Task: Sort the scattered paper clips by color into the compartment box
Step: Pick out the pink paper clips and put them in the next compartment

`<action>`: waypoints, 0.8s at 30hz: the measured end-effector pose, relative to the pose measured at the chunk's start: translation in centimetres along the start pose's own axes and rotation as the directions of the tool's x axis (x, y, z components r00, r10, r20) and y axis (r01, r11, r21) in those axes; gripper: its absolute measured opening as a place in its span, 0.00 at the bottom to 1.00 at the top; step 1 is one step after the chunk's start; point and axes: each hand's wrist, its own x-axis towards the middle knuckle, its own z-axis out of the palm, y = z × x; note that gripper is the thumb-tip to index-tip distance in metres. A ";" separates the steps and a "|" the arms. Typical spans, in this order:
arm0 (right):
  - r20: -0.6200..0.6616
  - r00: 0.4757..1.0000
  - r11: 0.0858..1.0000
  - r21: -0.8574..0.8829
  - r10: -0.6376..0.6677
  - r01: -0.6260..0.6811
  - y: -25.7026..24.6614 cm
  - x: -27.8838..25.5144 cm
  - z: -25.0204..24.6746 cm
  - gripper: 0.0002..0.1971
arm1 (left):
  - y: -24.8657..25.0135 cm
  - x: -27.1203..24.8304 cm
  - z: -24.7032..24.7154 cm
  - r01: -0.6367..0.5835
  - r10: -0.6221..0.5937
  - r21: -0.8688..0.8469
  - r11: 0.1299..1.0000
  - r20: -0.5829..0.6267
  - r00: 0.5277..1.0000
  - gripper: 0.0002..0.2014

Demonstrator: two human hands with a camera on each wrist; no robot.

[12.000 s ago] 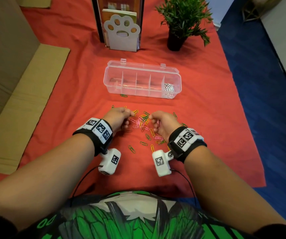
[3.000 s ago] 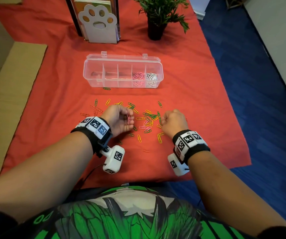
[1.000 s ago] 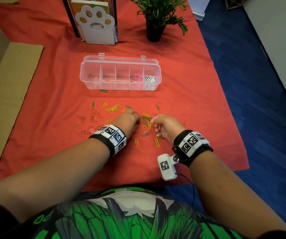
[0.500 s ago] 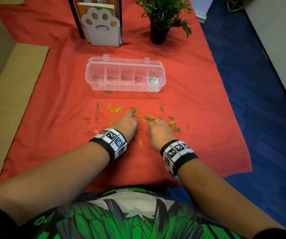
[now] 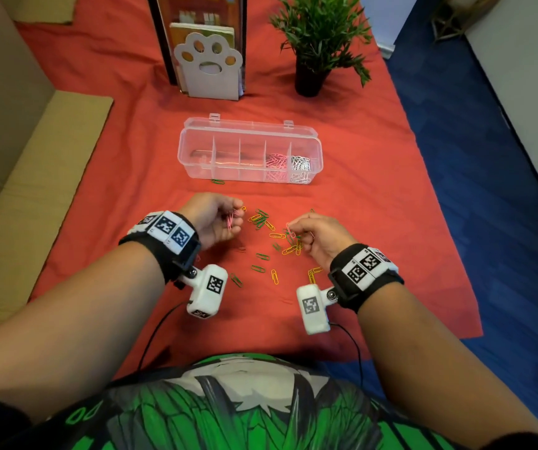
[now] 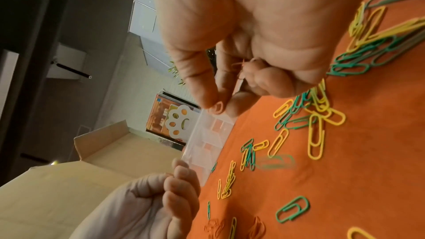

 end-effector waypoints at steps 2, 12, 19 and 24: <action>0.040 0.999 0.999 0.024 0.032 -0.033 -0.1 0.1 0.5 0.11 | 0.5 -0.3 -1.3 0.027 -0.029 -0.061 0.998 -0.031 0.999 0.12; 0.169 0.984 0.998 0.018 0.059 -0.063 0.0 0.8 3.7 0.13 | -0.7 -0.5 -6.2 -0.023 0.171 0.622 0.783 -0.179 0.969 0.05; 0.159 0.986 0.963 -0.269 0.055 -0.010 0.3 1.0 6.2 0.10 | -2.0 -1.2 -7.6 -0.013 0.206 0.970 0.241 -0.038 0.978 0.12; 0.177 0.983 0.951 -0.308 0.052 0.005 0.3 0.7 6.7 0.11 | -2.9 -1.0 -7.4 -0.035 0.281 0.987 0.157 -0.010 0.960 0.07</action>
